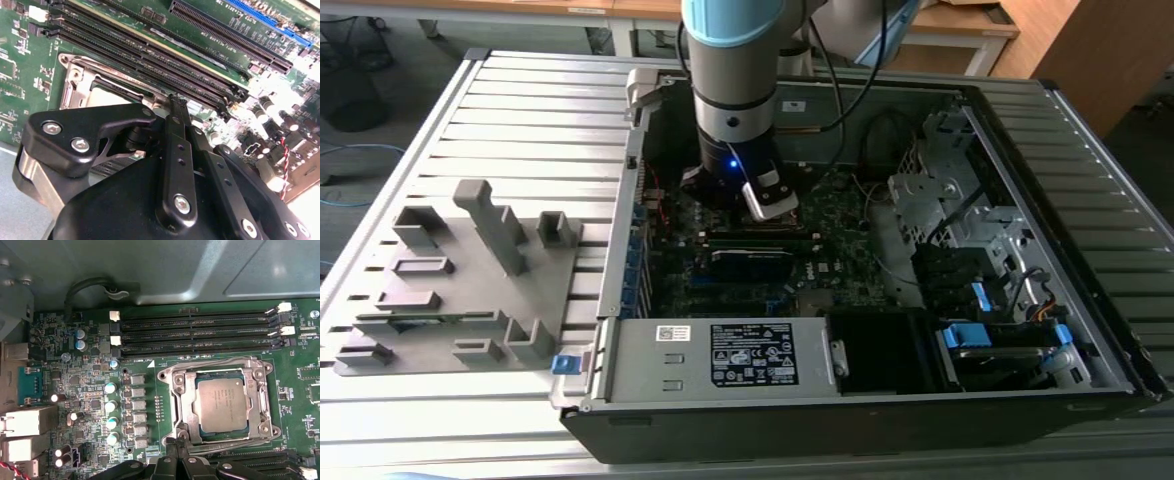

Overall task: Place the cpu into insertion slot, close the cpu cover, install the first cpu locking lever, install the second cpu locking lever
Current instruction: 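Install the second cpu locking lever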

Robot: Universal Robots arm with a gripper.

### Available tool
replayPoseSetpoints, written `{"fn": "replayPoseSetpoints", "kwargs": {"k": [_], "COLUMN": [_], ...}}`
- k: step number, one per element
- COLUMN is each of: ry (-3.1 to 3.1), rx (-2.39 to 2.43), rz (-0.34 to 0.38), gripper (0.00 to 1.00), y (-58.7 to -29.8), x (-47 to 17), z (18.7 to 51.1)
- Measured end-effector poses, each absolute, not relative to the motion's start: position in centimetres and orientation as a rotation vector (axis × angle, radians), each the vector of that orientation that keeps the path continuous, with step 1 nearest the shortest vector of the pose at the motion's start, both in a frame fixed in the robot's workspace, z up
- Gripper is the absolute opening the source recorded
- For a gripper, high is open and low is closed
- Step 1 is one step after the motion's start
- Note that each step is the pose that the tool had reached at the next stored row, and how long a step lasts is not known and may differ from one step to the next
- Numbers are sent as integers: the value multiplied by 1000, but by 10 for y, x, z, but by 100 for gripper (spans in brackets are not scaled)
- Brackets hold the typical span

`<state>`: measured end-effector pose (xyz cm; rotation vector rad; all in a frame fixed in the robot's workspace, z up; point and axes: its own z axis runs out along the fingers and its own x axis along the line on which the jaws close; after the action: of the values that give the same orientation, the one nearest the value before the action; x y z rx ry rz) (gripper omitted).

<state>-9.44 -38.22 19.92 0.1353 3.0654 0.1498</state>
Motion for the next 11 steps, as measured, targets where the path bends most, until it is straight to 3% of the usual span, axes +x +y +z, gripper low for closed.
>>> {"fn": "replayPoseSetpoints", "kwargs": {"k": [11], "ry": [3065], "rx": [135], "rz": [159], "gripper": [11], "y": [-383], "x": [-97], "z": [196]}}
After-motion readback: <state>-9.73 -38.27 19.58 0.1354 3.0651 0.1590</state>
